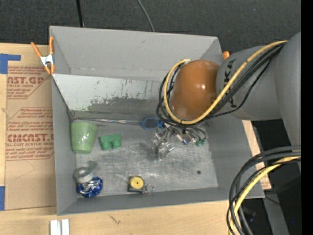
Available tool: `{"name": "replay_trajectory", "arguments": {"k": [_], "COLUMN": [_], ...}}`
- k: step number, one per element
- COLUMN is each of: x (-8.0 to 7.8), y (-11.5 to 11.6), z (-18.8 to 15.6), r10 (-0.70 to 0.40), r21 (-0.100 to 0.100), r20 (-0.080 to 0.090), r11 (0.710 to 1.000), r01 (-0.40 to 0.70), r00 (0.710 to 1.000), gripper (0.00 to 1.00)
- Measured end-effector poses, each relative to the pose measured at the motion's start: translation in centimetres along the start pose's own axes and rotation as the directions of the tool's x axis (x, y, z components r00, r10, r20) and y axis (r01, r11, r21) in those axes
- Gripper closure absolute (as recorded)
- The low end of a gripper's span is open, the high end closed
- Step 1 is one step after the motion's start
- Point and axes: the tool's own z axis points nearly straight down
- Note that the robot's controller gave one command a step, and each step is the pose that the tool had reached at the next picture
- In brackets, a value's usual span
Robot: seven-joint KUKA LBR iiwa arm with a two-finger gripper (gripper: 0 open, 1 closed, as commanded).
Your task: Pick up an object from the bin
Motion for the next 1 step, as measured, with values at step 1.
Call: {"name": "replay_trajectory", "arguments": {"k": [1], "x": [-1.76], "y": [4.83], "z": [-4.13], "r10": [0.216], "r21": [0.001], "r20": [0.005], "r11": [0.977], "r01": [-0.216], "r00": [0.976], "gripper": [1.0]}}
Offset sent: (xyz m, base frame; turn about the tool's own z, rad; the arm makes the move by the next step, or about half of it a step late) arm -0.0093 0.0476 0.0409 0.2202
